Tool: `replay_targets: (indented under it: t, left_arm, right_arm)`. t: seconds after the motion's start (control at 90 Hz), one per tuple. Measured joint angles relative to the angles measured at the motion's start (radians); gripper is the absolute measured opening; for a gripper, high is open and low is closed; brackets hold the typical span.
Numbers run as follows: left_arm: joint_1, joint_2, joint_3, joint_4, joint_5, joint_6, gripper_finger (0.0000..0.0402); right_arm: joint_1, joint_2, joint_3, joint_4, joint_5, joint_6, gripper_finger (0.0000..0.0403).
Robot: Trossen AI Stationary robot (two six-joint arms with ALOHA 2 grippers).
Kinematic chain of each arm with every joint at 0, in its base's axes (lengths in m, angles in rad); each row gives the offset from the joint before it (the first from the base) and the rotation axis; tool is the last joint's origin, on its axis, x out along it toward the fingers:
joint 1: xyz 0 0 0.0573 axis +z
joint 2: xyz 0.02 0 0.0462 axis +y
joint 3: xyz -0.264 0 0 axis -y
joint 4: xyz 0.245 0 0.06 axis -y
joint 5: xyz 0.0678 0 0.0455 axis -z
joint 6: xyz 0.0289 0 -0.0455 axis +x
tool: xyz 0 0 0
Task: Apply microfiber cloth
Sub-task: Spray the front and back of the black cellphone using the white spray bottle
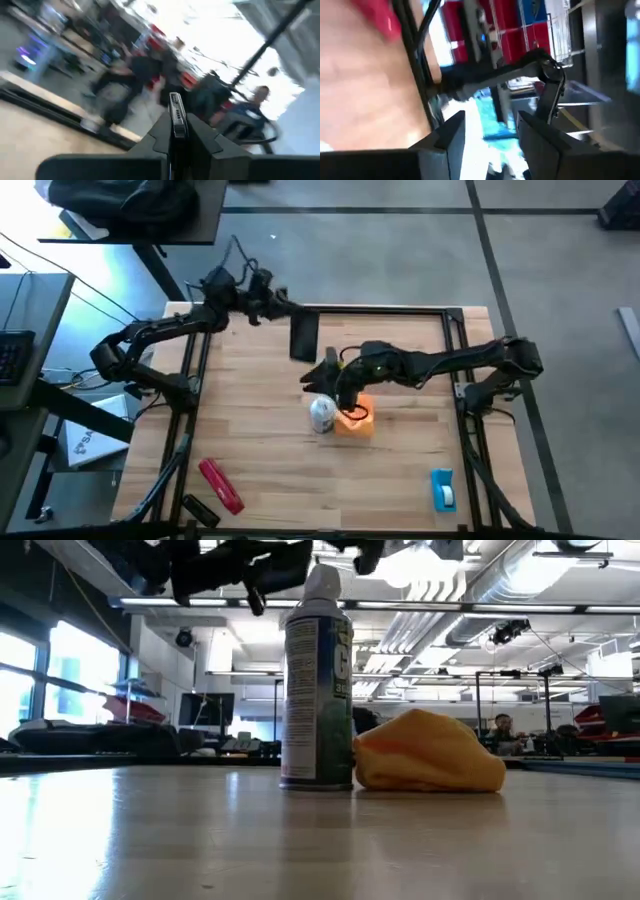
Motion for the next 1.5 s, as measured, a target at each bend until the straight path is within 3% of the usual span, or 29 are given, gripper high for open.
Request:
replay_targets:
  t: [0.211,0.356,0.478,0.633,0.744,0.878,1.144,1.378,1.5]
  left_arm:
    - [0.088,-0.038,0.0,-0.026,-0.06,0.06,0.0012]
    - [0.13,-0.059,0.0,-0.099,-0.093,0.144,0.0012]
    - [0.132,-0.089,0.0,-0.284,-0.254,0.311,0.0012]
    - [0.073,-0.151,0.0,-0.519,-0.482,0.497,0.0012]
    - [0.004,-0.204,-0.001,-0.572,-0.59,0.554,0.0012]
    - [-0.084,-0.259,-0.004,-0.616,-0.714,0.592,0.0012]
    - [-0.162,-0.364,-0.21,-0.394,-0.792,0.583,0.0012]
    - [-0.224,-0.353,-0.422,-0.059,-0.837,0.609,0.0012]
    - [-0.264,-0.352,-0.461,-0.002,-0.898,0.671,0.0012]
  right_arm:
    - [-0.081,-0.014,-0.002,-0.059,-0.122,0.281,0.0145]
    - [-0.162,-0.011,-0.002,-0.081,-0.289,0.457,0.0135]
    - [-0.221,-0.002,-0.002,-0.075,-0.483,0.597,0.0101]
    - [-0.239,0.053,-0.002,-0.098,-0.628,0.64,0.0043]
    - [-0.239,0.094,-0.002,-0.094,-0.661,0.639,0.0007]
    - [-0.239,0.111,-0.002,-0.091,-0.668,0.64,0.0005]
    - [-0.23,0.126,-0.002,-0.093,-0.669,0.664,0.0]
    - [-0.219,0.147,-0.002,-0.09,-0.667,0.718,0.0]
    - [-0.211,0.147,-0.002,-0.083,-0.666,0.767,0.0]
